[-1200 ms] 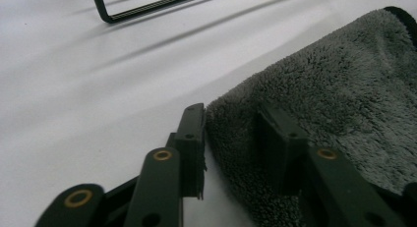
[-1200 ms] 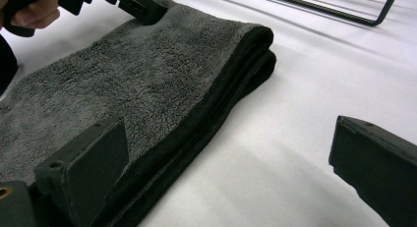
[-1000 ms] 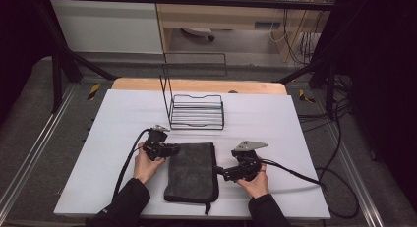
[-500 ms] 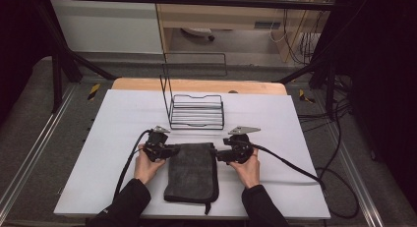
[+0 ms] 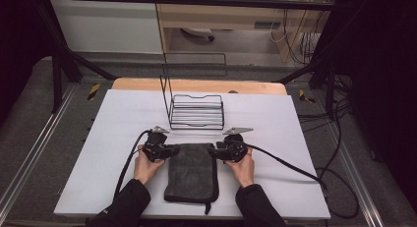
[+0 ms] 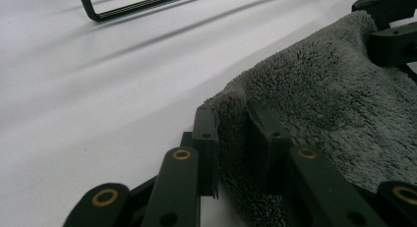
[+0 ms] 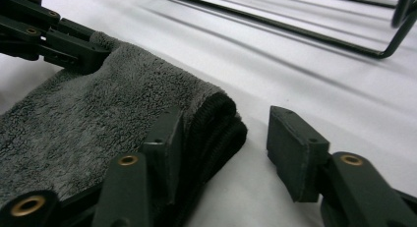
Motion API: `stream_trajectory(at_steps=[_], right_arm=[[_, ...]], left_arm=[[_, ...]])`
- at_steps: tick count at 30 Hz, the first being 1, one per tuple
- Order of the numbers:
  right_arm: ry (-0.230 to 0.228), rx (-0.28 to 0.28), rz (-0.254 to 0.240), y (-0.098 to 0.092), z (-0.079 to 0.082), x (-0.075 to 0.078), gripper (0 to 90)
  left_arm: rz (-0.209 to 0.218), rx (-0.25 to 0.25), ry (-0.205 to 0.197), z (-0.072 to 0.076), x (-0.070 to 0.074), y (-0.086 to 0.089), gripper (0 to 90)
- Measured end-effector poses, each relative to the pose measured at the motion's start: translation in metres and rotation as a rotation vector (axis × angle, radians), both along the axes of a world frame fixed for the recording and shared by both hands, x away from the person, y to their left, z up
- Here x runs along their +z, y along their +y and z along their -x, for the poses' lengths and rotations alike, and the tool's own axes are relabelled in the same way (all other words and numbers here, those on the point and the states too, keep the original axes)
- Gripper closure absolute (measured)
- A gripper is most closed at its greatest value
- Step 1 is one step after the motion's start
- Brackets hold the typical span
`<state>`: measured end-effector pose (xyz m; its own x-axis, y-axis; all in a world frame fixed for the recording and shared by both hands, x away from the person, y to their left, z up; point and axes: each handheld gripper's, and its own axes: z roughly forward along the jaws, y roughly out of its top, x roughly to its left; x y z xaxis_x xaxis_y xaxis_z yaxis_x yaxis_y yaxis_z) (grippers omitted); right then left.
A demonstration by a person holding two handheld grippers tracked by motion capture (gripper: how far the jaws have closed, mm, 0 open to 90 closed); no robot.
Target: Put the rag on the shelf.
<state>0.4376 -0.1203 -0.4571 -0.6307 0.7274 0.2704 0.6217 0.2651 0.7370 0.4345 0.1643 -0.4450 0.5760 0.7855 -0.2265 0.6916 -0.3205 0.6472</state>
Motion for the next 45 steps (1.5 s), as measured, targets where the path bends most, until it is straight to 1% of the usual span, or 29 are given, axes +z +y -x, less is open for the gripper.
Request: stream_trajectory(at_steps=[1,2,5,8,10,12,14,15,18,20,21,25,27,31,34,36,37,38,39,41,42,43,44,45], right_arm=[[0.000,0.000,0.000,0.000,0.000,0.000,53.3],[0.017,0.004,-0.012,0.001,-0.001,-0.001,55.4],[0.035,0.006,-0.029,0.002,-0.002,-0.002,58.3],[0.043,0.007,-0.034,0.002,-0.002,-0.002,60.8],[0.074,0.005,-0.051,0.002,-0.002,-0.002,66.9],[0.090,0.006,-0.061,0.003,-0.002,-0.002,70.2],[0.095,0.008,-0.064,0.002,-0.003,-0.002,71.4],[0.104,0.006,-0.066,0.002,-0.003,-0.002,73.9],[0.109,0.000,-0.070,0.002,-0.002,0.000,77.5],[0.112,-0.003,-0.072,0.001,-0.002,0.000,78.2],[0.109,-0.004,-0.077,0.001,-0.001,0.002,79.3],[0.095,0.007,-0.085,-0.001,0.001,0.006,80.1],[0.087,0.008,-0.094,-0.002,0.002,0.009,80.3],[0.066,0.009,-0.131,-0.004,0.006,0.018,80.3],[0.042,0.012,-0.157,-0.007,0.008,0.026,80.3],[0.034,0.012,-0.163,-0.008,0.009,0.029,80.3],[0.020,0.012,-0.179,-0.010,0.011,0.034,80.3],[0.020,0.012,-0.179,-0.010,0.011,0.034,80.3],[0.002,0.012,-0.193,-0.012,0.013,0.039,80.4],[-0.013,0.014,-0.205,-0.014,0.015,0.043,80.4],[-0.019,0.012,-0.207,-0.014,0.016,0.046,80.4],[-0.031,0.016,-0.204,-0.015,0.017,0.048,80.4],[-0.043,0.016,-0.203,-0.014,0.018,0.051,80.5],[-0.056,0.018,-0.202,-0.014,0.019,0.053,80.5]], left_arm=[[0.000,0.000,0.000,0.000,0.000,0.000,74.3],[-0.001,-0.001,0.001,0.000,0.000,0.000,74.3],[0.001,-0.001,0.000,0.000,0.000,0.000,74.3],[0.002,-0.002,-0.001,0.000,0.000,0.000,74.3],[0.001,-0.003,-0.002,0.000,0.000,0.000,74.3],[0.002,-0.003,-0.003,0.000,0.000,0.000,74.3],[0.002,-0.002,-0.003,0.000,0.000,0.000,74.4],[0.010,0.000,0.002,0.000,0.000,0.001,74.7],[0.020,-0.001,0.007,-0.001,0.000,0.002,76.5],[0.026,-0.006,0.010,-0.001,0.000,0.004,77.2],[0.032,-0.002,0.013,-0.001,0.000,0.004,78.8],[0.033,-0.001,0.000,0.001,0.003,0.006,79.8],[0.048,0.000,-0.012,0.003,0.007,0.008,80.0],[0.083,-0.006,-0.047,0.008,0.017,0.013,80.1],[0.111,-0.006,-0.079,0.012,0.025,0.015,80.1],[0.131,-0.009,-0.099,0.015,0.031,0.016,80.2],[0.136,-0.010,-0.112,0.017,0.035,0.016,80.1],[0.142,-0.013,-0.122,0.018,0.038,0.016,80.1],[0.147,-0.016,-0.134,0.020,0.041,0.017,80.2],[0.157,-0.019,-0.152,0.022,0.047,0.017,80.2],[0.162,-0.022,-0.160,0.024,0.049,0.017,80.2],[0.163,-0.018,-0.176,0.025,0.052,0.017,80.2],[0.159,-0.021,-0.185,0.026,0.054,0.017,80.2],[0.161,-0.020,-0.189,0.027,0.056,0.017,80.3]])
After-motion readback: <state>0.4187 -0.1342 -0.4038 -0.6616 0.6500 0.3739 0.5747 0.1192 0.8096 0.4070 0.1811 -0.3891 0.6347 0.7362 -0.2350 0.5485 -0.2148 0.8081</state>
